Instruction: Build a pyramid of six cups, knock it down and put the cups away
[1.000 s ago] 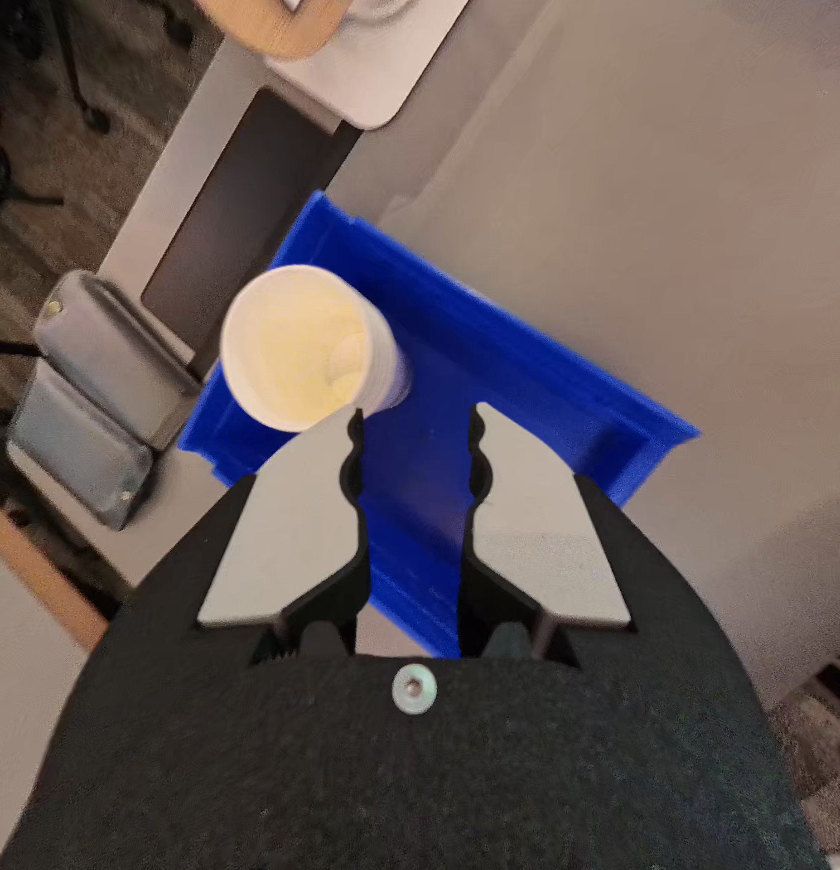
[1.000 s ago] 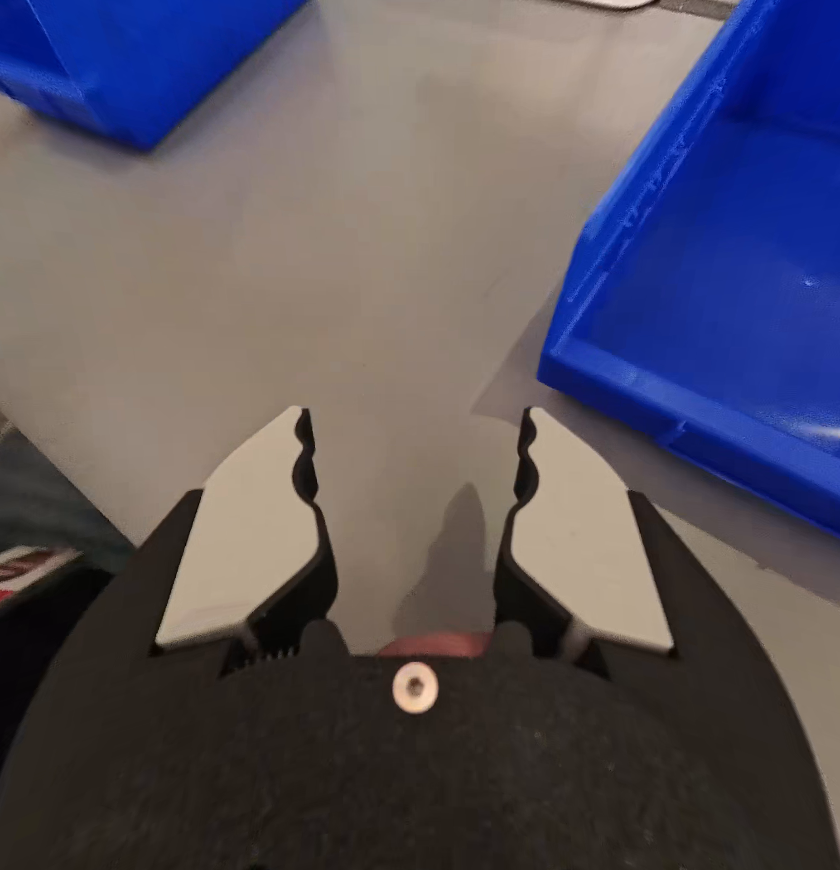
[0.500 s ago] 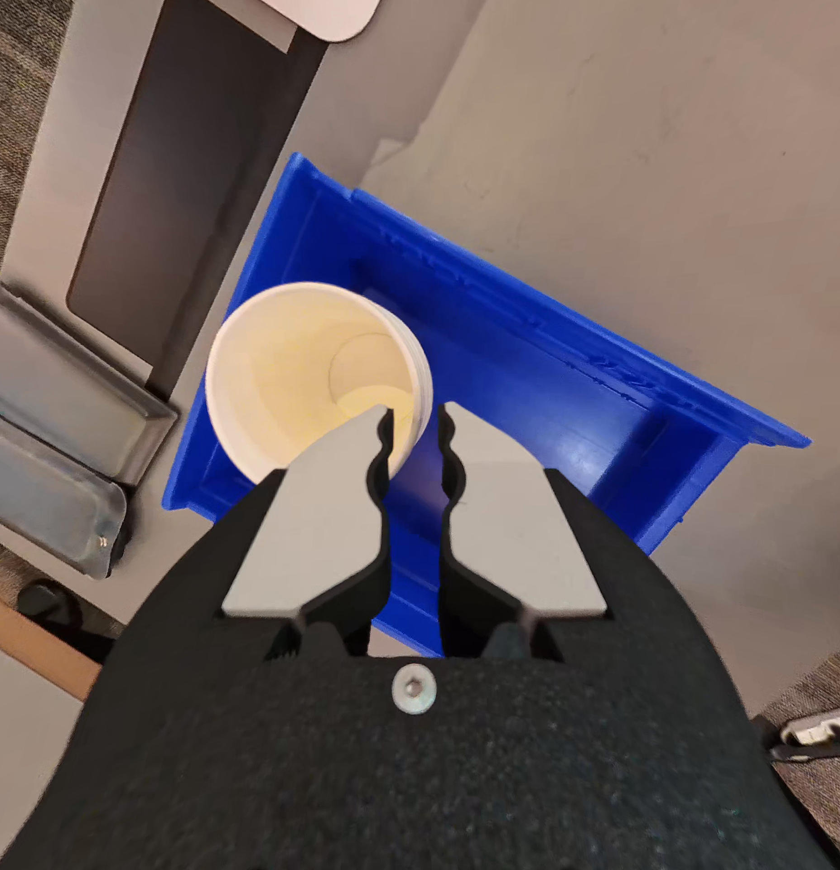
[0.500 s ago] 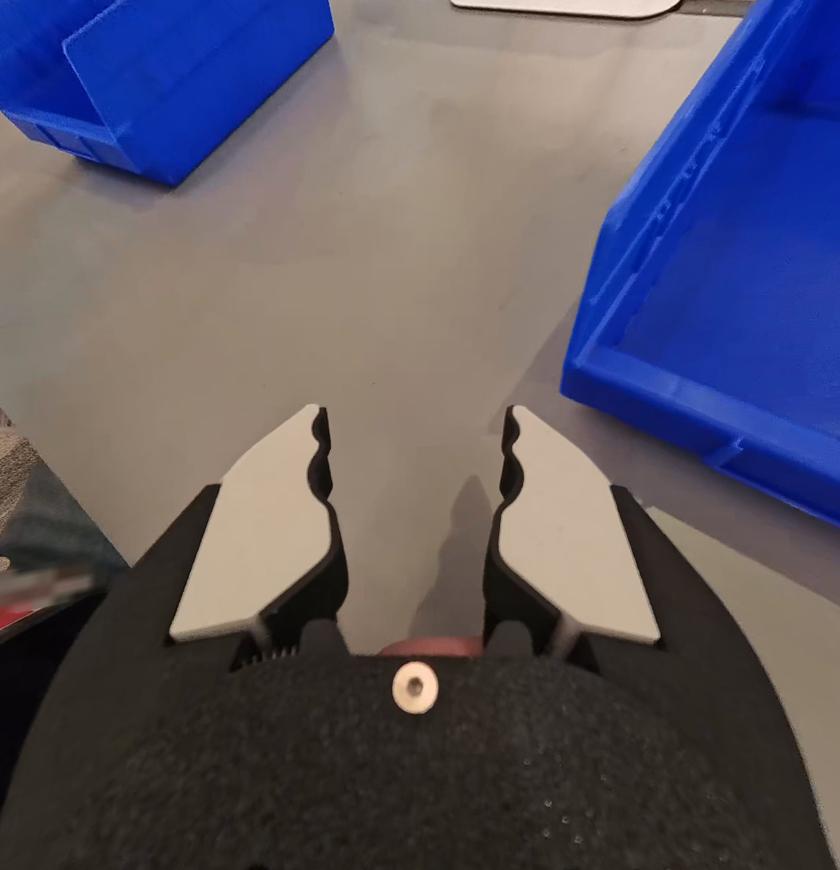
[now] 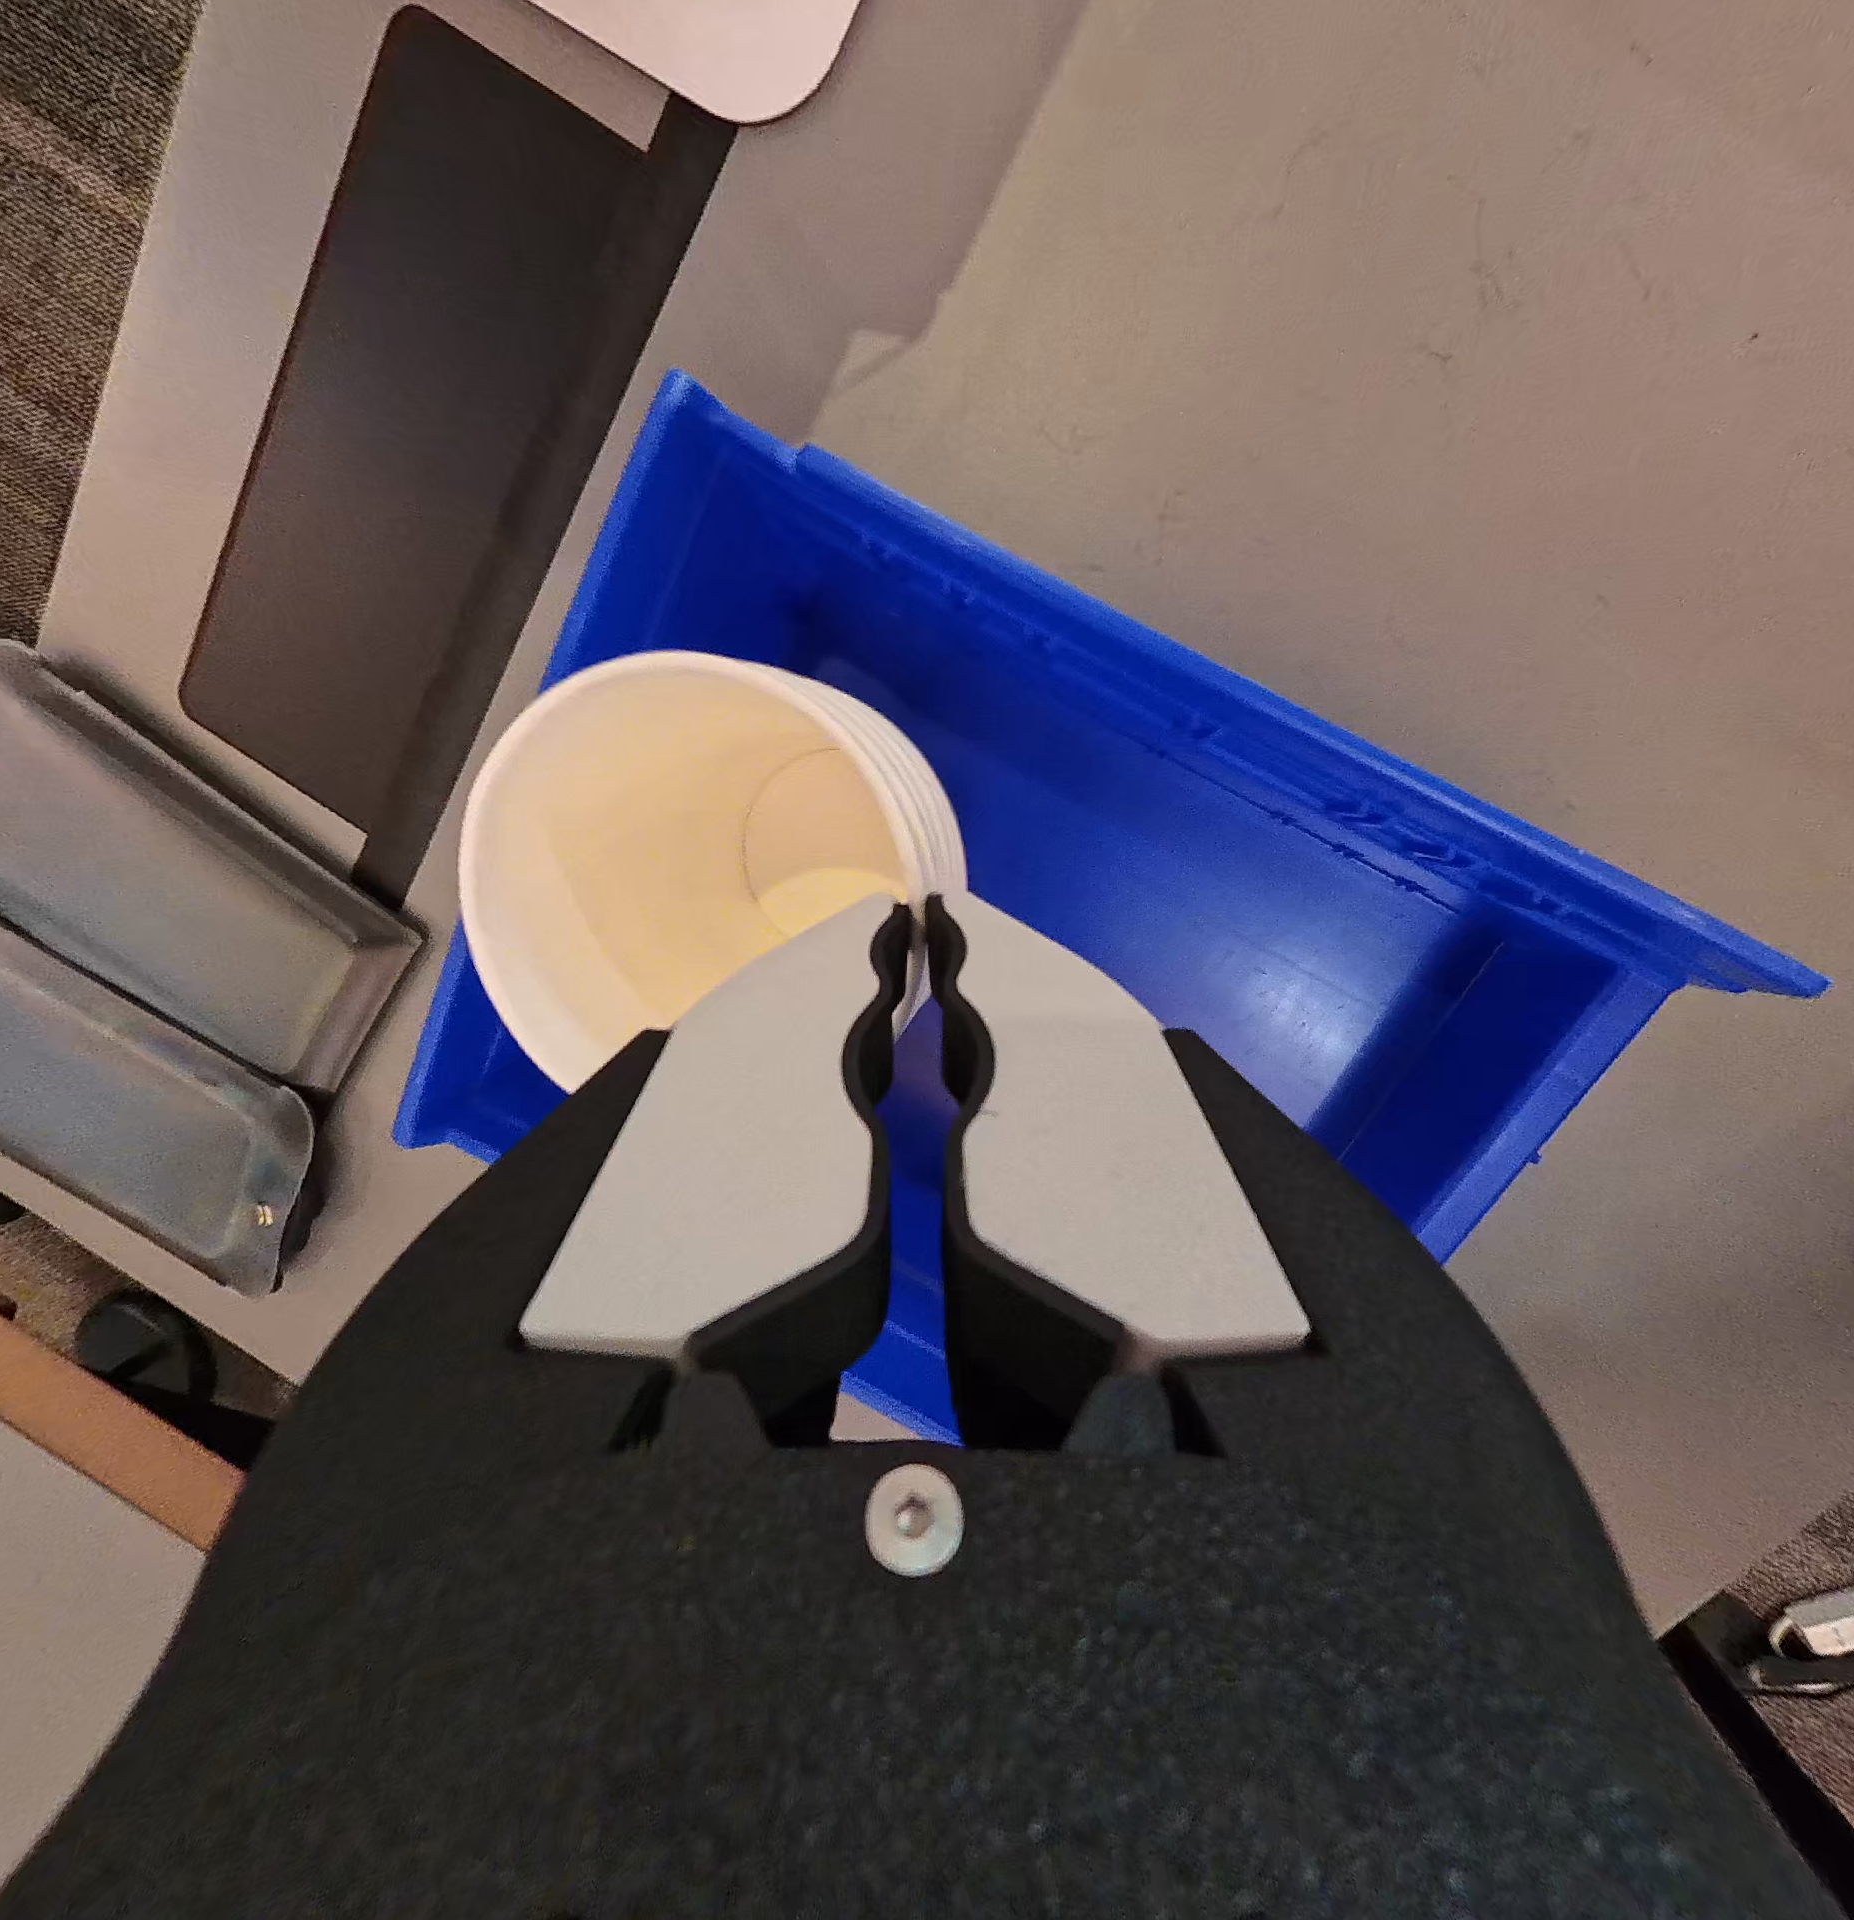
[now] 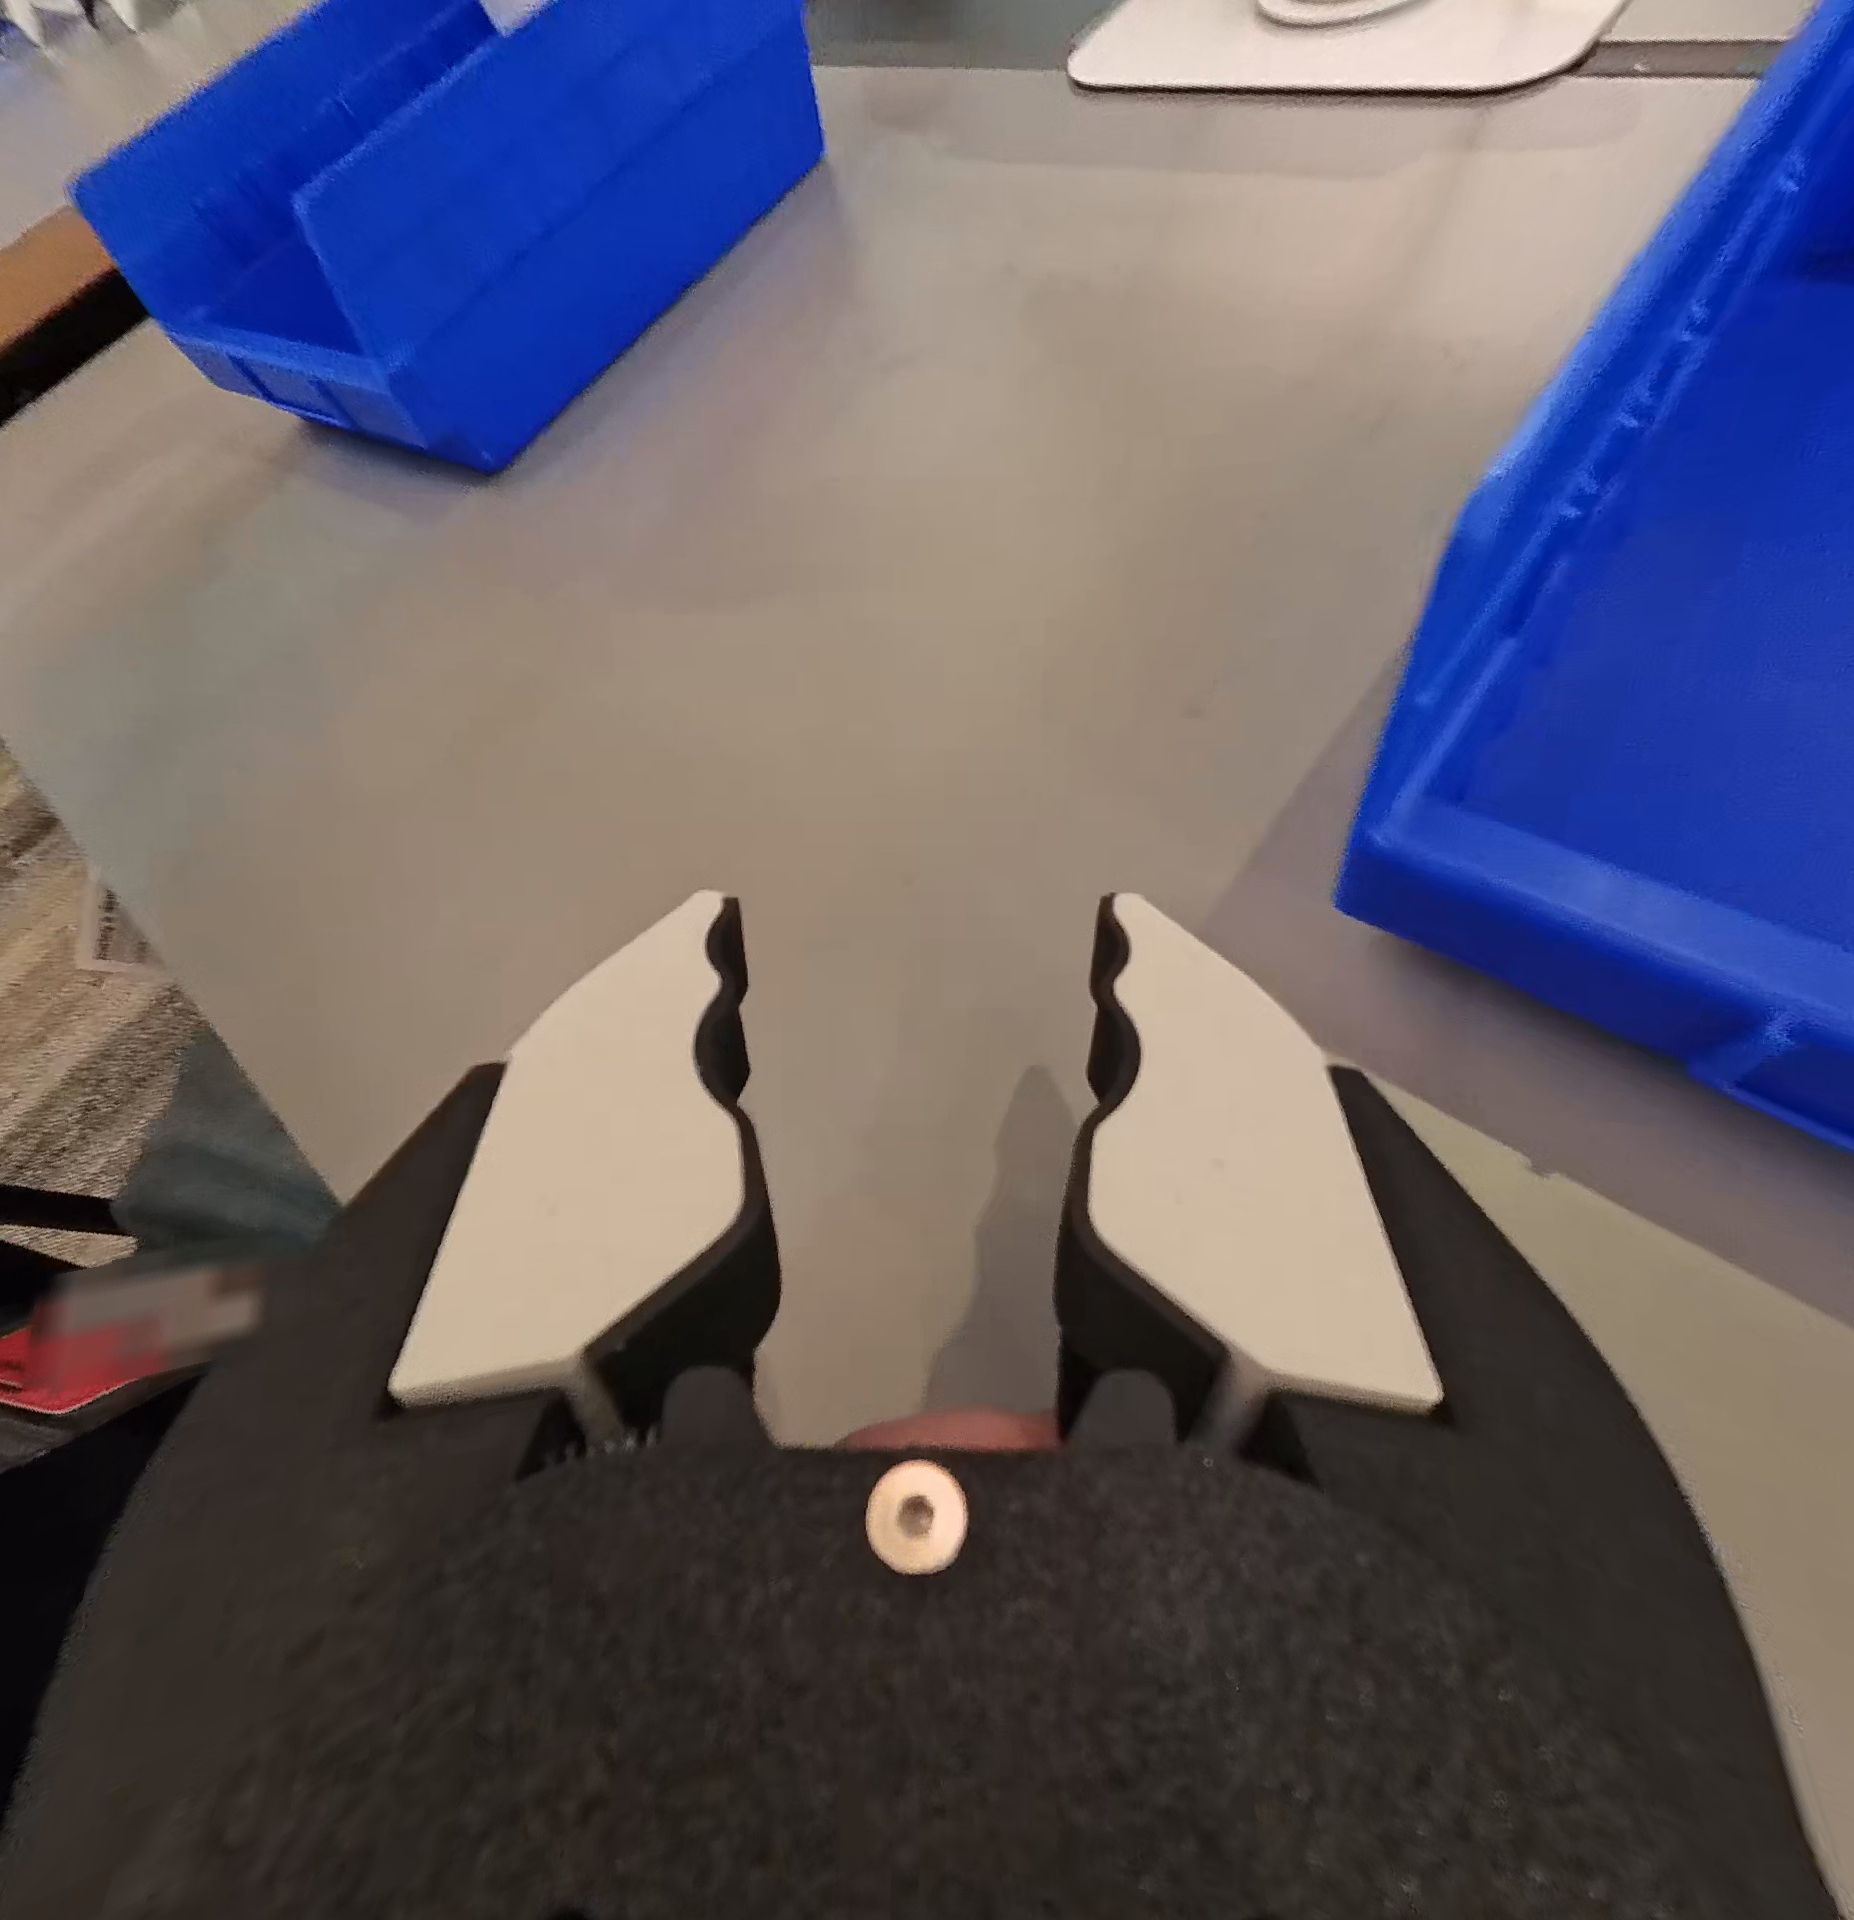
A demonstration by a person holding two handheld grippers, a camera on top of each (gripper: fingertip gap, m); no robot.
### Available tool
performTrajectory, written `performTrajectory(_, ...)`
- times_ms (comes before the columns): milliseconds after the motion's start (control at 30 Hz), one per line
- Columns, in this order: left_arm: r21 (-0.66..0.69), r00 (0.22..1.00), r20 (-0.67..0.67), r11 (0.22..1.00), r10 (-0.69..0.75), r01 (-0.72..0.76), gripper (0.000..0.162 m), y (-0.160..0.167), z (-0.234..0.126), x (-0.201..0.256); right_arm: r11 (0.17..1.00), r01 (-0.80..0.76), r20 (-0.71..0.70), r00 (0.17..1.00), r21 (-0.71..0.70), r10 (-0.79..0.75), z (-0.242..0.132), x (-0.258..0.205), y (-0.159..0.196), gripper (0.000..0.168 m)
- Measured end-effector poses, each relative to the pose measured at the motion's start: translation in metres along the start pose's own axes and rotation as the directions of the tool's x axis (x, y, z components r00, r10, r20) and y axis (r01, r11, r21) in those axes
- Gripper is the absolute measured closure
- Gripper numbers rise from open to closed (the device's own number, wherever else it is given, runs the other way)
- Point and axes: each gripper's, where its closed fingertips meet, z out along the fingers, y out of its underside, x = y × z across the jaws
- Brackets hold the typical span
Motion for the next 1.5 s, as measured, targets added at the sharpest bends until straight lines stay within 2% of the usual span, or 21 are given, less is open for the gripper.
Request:
performTrajectory(133,0.010,0.999,0.032,1.000,0.004,-0.005,0.159,-0.003,-0.015,-0.005,0.999,0.016,0.163,0.986,0.039,-0.022,0.017,-0.036,0.002,0.103)
performTrajectory(200,0.034,0.999,0.053,0.999,0.001,-0.003,0.159,-0.006,-0.029,-0.009,0.997,0.082,0.250,0.965,0.010,-0.082,0.026,-0.056,0.007,0.099)
performTrajectory(300,0.109,0.995,0.101,0.994,-0.015,0.004,0.159,-0.015,-0.063,-0.015,0.976,0.215,0.233,0.951,-0.027,-0.203,0.040,-0.060,0.006,0.093)
performTrajectory(400,0.245,0.987,0.145,0.969,-0.066,0.029,0.159,-0.024,-0.108,-0.019,0.973,0.229,0.286,0.935,-0.038,-0.209,0.052,-0.064,-0.002,0.092)
performTrajectory(533,0.508,0.970,0.134,0.854,-0.205,0.110,0.159,-0.034,-0.168,-0.014,1.000,0.025,0.390,0.921,-0.003,-0.022,0.063,-0.064,-0.028,0.091)
performTrajectory(633,0.666,0.951,0.046,0.719,-0.307,0.200,0.160,-0.041,-0.191,0.005,0.976,-0.192,0.558,0.823,0.102,0.104,0.061,-0.069,-0.063,0.085)
performTrajectory(700,0.752,0.943,-0.045,0.610,-0.330,0.249,0.159,-0.053,-0.198,0.028,0.930,-0.354,0.601,0.766,0.100,0.227,0.063,-0.062,-0.083,0.091)
performTrajectory(767,0.800,0.939,-0.155,0.518,-0.308,0.302,0.160,-0.070,-0.196,0.058,0.922,-0.371,0.629,0.744,0.109,0.225,0.067,-0.061,-0.095,0.096)
performTrajectory(900,0.823,0.917,-0.353,0.404,-0.184,0.398,0.160,-0.115,-0.179,0.124,0.893,-0.292,0.554,0.831,0.343,0.059,0.072,-0.051,-0.139,0.088)
performTrajectory(967,0.823,0.901,-0.420,0.371,-0.112,0.430,0.160,-0.139,-0.170,0.156,0.853,-0.303,0.562,0.827,0.425,0.013,0.069,-0.050,-0.163,0.082)
performTrajectory(1067,0.808,0.873,-0.487,0.368,-0.023,0.460,0.160,-0.166,-0.152,0.200,0.803,-0.374,0.628,0.778,0.464,-0.001,0.057,-0.051,-0.189,0.075)
performTrajectory(1233,0.765,0.820,-0.567,0.418,0.077,0.490,0.160,-0.186,-0.122,0.255,0.785,-0.334,0.626,0.775,0.522,-0.087,0.039,-0.050,-0.202,0.072)
performTrajectory(1300,0.754,0.813,-0.576,0.441,0.088,0.487,0.160,-0.189,-0.110,0.267,0.776,-0.358,0.662,0.743,0.519,-0.100,0.031,-0.051,-0.202,0.075)
performTrajectory(1333,0.744,0.800,-0.591,0.450,0.099,0.494,0.159,-0.189,-0.106,0.273,0.776,-0.364,0.654,0.752,0.515,-0.081,0.032,-0.047,-0.201,0.078)
performTrajectory(1367,0.738,0.787,-0.608,0.442,0.108,0.510,0.160,-0.189,-0.105,0.275,0.784,-0.352,0.643,0.762,0.511,-0.076,0.034,-0.043,-0.197,0.090)
performTrajectory(1433,0.726,0.780,-0.620,0.441,0.089,0.527,0.160,-0.188,-0.100,0.274,0.830,-0.320,0.650,0.758,0.457,-0.065,0.042,-0.044,-0.186,0.091)
performTrajectory(1500,0.720,0.784,-0.617,0.447,0.066,0.530,0.159,-0.186,-0.094,0.272,0.837,-0.320,0.645,0.763,0.444,-0.050,0.044,-0.042,-0.183,0.091)
